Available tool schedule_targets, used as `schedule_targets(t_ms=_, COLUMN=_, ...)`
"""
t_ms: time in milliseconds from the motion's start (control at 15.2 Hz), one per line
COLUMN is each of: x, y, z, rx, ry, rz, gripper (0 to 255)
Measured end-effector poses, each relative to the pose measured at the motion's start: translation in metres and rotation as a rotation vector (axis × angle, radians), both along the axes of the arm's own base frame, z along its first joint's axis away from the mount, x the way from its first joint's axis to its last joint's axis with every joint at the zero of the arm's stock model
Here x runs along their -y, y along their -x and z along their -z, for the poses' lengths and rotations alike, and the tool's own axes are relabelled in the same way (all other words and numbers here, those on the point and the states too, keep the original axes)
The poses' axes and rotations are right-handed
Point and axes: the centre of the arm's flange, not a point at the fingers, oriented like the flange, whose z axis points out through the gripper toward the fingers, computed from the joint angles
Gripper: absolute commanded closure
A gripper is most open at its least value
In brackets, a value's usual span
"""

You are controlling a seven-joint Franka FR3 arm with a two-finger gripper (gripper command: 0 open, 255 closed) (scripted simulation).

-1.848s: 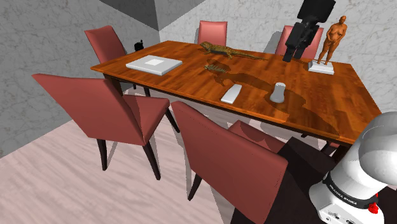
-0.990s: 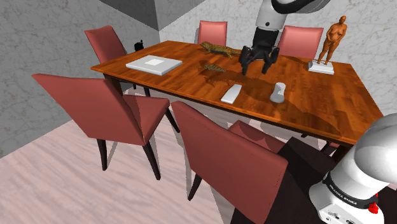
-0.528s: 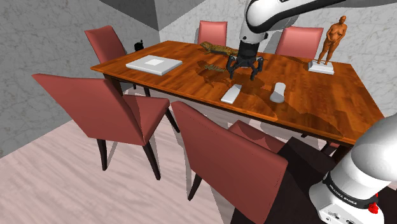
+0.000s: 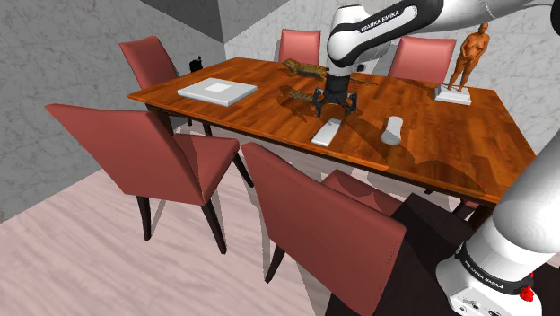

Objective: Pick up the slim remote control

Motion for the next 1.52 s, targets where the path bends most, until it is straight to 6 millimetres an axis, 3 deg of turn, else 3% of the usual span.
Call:
schedule_targets(t_ms=198, x=0.018, y=-0.021, z=0.024, rx=-0.016, ry=0.006, rz=0.116, gripper=0)
schedule_targets(t_ms=726, x=0.024, y=-0.025, z=0.066, rx=-0.02, ry=0.008, rz=0.15, gripper=0)
schedule_targets(t_ms=792, x=0.024, y=-0.025, z=0.069, rx=-0.02, ry=0.008, rz=0.15, gripper=255)
schedule_targets(t_ms=1518, x=0.024, y=-0.025, z=0.068, rx=-0.02, ry=0.008, rz=0.15, gripper=255)
